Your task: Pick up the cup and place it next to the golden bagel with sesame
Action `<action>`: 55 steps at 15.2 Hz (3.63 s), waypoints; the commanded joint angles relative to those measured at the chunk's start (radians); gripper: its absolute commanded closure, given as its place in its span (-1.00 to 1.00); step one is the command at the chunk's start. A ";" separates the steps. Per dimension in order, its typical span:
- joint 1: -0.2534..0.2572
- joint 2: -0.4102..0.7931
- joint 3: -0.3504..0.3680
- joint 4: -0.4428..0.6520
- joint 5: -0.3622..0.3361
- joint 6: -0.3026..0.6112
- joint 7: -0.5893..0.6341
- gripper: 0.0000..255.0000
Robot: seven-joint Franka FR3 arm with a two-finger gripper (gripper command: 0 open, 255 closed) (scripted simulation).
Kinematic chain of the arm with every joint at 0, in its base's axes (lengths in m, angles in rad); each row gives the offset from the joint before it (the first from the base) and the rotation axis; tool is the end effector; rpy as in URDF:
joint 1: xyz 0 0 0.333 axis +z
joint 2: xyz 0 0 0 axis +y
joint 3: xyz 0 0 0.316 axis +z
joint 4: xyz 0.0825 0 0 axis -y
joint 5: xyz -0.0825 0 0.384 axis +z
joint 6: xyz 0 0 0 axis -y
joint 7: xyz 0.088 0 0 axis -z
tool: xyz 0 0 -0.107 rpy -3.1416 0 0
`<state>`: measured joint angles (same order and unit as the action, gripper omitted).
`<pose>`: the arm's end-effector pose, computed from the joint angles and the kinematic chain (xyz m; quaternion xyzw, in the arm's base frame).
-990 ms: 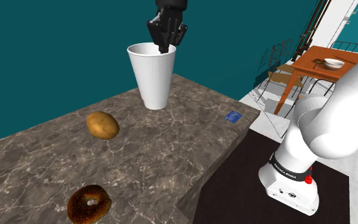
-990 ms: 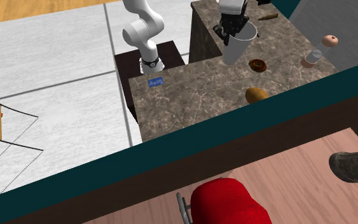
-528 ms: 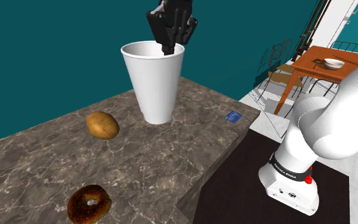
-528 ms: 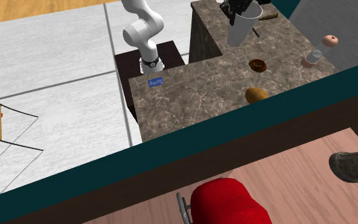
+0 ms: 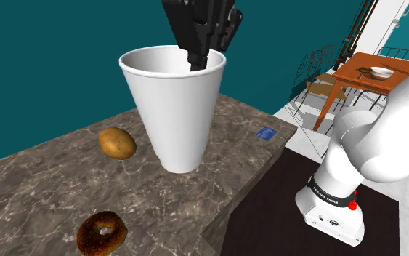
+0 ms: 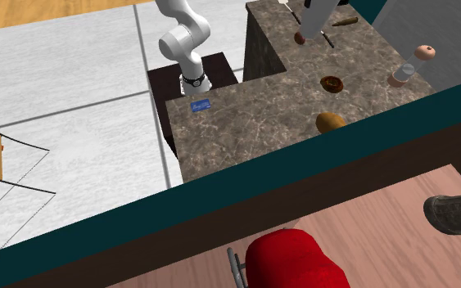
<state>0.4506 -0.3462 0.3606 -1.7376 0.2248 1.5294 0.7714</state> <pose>0.2618 0.3637 0.7021 -0.9967 -0.0247 -0.0042 0.0773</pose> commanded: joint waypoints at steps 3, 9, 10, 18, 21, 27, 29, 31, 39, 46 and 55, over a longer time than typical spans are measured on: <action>0.005 -0.022 0.006 -0.066 0.008 0.046 0.000 1.00; 0.010 -0.051 0.008 -0.173 0.019 0.124 -0.015 1.00; 0.011 -0.054 0.009 -0.190 0.021 0.137 -0.017 1.00; 0.017 -0.078 0.016 -0.317 0.034 0.241 -0.034 1.00; 0.019 -0.082 0.020 -0.361 0.039 0.280 -0.040 1.00; 0.024 -0.086 0.029 -0.444 0.049 0.359 -0.050 1.00; 0.025 -0.086 0.032 -0.470 0.052 0.385 -0.053 1.00; 0.027 -0.084 0.036 -0.495 0.055 0.412 -0.057 1.00; 0.032 -0.068 0.052 -0.589 0.067 0.521 -0.068 1.00; 0.032 -0.062 0.055 -0.607 0.069 0.545 -0.070 1.00; 0.032 -0.062 0.056 -0.607 0.069 0.545 -0.070 -1.00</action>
<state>0.4830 -0.4085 0.4162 -2.3443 0.2938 2.0739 0.7017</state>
